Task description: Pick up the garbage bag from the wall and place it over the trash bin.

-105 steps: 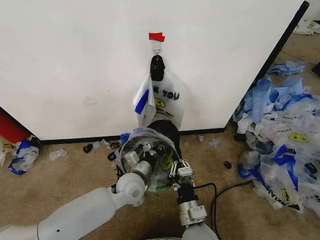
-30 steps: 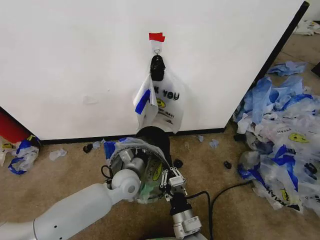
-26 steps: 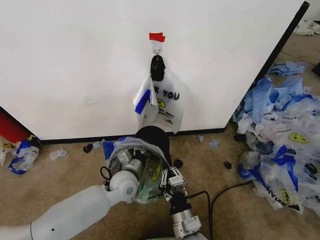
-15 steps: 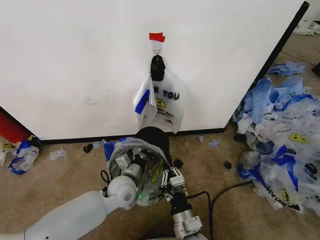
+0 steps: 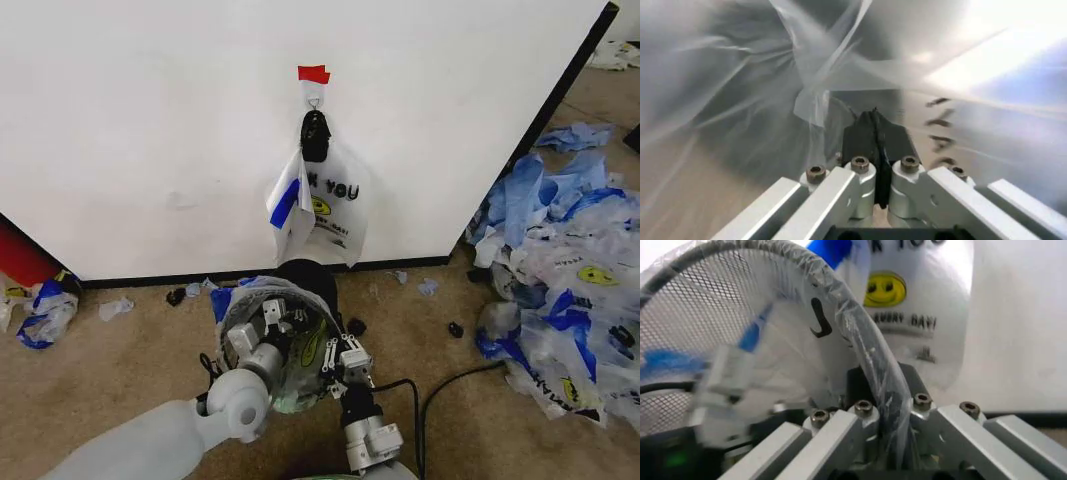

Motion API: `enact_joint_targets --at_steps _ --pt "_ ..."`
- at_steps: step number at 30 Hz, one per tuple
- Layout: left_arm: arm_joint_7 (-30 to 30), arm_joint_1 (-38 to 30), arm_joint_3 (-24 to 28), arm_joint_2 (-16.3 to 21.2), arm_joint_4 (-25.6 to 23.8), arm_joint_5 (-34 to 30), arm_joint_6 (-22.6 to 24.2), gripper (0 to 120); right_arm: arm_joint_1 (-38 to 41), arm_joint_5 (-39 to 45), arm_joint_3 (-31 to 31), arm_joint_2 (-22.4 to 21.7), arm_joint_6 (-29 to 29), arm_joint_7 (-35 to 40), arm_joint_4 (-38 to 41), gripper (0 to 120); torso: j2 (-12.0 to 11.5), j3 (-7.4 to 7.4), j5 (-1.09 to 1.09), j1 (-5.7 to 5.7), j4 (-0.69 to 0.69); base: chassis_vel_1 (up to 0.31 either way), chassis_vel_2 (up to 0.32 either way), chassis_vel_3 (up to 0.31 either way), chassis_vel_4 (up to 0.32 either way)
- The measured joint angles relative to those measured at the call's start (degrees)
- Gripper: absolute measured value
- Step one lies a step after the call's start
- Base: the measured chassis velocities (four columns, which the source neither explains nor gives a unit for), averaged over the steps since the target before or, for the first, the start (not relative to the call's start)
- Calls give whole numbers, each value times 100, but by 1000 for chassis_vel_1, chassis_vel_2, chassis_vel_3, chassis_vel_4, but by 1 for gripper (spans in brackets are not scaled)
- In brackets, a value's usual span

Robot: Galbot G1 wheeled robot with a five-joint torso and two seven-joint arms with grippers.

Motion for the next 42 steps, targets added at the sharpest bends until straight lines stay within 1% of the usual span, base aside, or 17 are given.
enact_joint_targets --at_steps 5,7,8,13,14,19,21,24,25,26,28,29,30,32,35,39,42 --pt "128 587 -389 351 -470 44 37 0 214 894 -10 115 -252 261 23 0 0 0 -1 0 2 0 0 0 0" --pt "169 702 -526 490 -659 55 36 0 292 1275 40 163 -353 397 46 0 0 0 -2 0 2 0 0 0 0" --pt "169 702 -526 490 -659 55 36 0 292 1275 40 163 -353 397 46 0 0 0 -2 0 2 0 0 0 0" --pt "207 719 -682 934 -1243 -40 31 0 367 2212 268 272 -606 791 170 0 0 0 -1 0 -1 0 0 0 0" --pt "207 719 -682 934 -1243 -40 31 0 367 2212 268 272 -606 791 170 0 0 0 -1 0 -1 0 0 0 0" --pt "324 704 -727 1358 -1709 -70 35 0 326 2954 588 367 -856 1221 394 0 0 0 -2 0 0 0 0 0 0" --pt "333 704 -749 1388 -1750 -71 32 0 322 2995 611 368 -877 1251 406 0 0 0 -2 0 0 0 0 0 0" --pt "355 705 -867 1517 -1922 -80 -11 0 311 3302 745 349 -1017 1427 513 0 0 0 1 0 -1 0 0 0 0" --pt "357 696 -931 1560 -1974 -93 -29 0 311 3461 792 328 -1086 1503 578 0 0 0 1 0 0 0 0 0 0" --pt "357 647 -1077 1619 -2028 -126 -80 0 315 3789 875 285 -1229 1645 727 0 0 0 0 0 0 0 0 0 0" --pt "333 601 -1361 1657 -2074 -187 -129 0 328 4257 977 214 -1414 1816 920 0 0 0 0 0 -1 0 0 0 0" --pt "333 601 -1361 1657 -2074 -187 -129 0 328 4257 977 214 -1414 1816 920 0 0 0 0 0 -1 0 0 0 0" --pt "305 595 -1575 1674 -2093 -251 -149 0 341 4608 1048 151 -1542 1946 1063 0 0 0 0 0 0 0 0 0 0" --pt "275 613 -1897 1703 -2116 -363 -169 0 356 5026 1147 82 -1678 2112 1257 0 0 0 0 0 0 0 0 0 0" --pt "263 628 -2038 1715 -2120 -418 -181 0 356 5201 1202 46 -1742 2181 1355 0 0 0 0 0 0 0 0 0 0" --pt "188 818 -2751 1674 -2105 -660 -223 0 245 5661 1376 -15 -2008 2434 1612 0 0 0 0 0 1 0 0 0 0" --pt "142 908 -2899 1561 -2075 -670 -224 0 227 5776 1393 17 -2139 2574 1587 0 0 0 0 0 0 0 0 0 0"
